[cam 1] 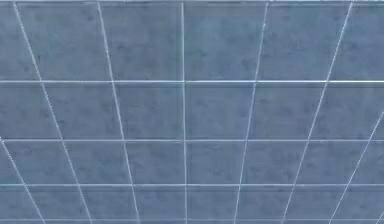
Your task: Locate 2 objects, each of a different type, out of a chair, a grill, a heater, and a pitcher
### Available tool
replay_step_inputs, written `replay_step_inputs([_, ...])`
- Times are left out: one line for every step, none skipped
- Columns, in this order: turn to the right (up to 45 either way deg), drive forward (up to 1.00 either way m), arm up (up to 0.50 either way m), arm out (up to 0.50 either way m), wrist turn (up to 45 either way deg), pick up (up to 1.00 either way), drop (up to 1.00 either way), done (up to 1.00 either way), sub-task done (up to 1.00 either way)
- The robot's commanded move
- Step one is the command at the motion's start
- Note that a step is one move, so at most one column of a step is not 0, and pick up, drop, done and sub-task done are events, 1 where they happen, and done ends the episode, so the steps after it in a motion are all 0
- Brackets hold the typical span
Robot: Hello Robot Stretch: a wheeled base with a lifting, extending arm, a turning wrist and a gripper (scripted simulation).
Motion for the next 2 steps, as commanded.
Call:
replay_step_inputs([-45.0,0.00,0.00,0.00,0.0,0.00,0.00,0.00,0.00])
replay_step_inputs([-45.0,0.00,0.00,0.00,0.0,0.00,0.00,0.00,0.00])
